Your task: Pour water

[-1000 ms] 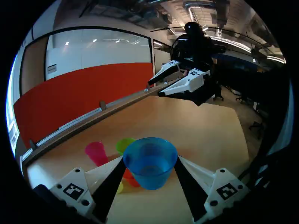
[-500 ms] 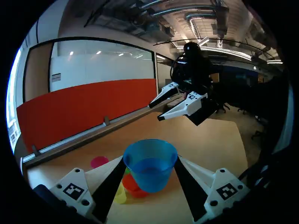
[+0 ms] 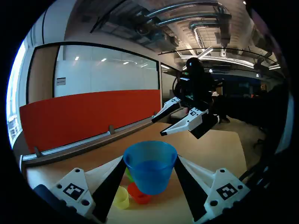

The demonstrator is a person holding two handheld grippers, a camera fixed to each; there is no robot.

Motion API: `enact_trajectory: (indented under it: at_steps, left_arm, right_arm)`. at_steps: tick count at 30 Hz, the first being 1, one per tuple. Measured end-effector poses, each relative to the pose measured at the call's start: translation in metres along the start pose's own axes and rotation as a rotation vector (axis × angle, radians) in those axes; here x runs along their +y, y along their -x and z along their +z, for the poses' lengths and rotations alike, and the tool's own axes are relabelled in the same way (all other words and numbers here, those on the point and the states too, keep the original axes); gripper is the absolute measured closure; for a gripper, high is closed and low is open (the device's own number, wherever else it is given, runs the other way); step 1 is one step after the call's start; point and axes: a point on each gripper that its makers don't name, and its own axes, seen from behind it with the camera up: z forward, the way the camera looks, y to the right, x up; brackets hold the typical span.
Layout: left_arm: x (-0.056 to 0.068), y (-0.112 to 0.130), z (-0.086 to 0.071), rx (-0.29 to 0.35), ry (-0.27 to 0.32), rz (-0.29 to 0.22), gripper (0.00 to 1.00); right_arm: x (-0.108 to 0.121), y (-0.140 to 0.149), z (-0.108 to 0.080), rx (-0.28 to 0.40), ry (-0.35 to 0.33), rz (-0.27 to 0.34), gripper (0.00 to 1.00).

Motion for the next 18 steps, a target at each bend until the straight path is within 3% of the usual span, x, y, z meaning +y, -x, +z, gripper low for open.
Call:
enact_trajectory:
  at_steps: [18]
  left_arm:
    - [-0.011, -0.018, -0.01, 0.045, -0.046, -0.002, 0.13]
  right_arm:
    - [-0.009, 0.01, 0.034, -0.03, -0.055, 0.017, 0.0]
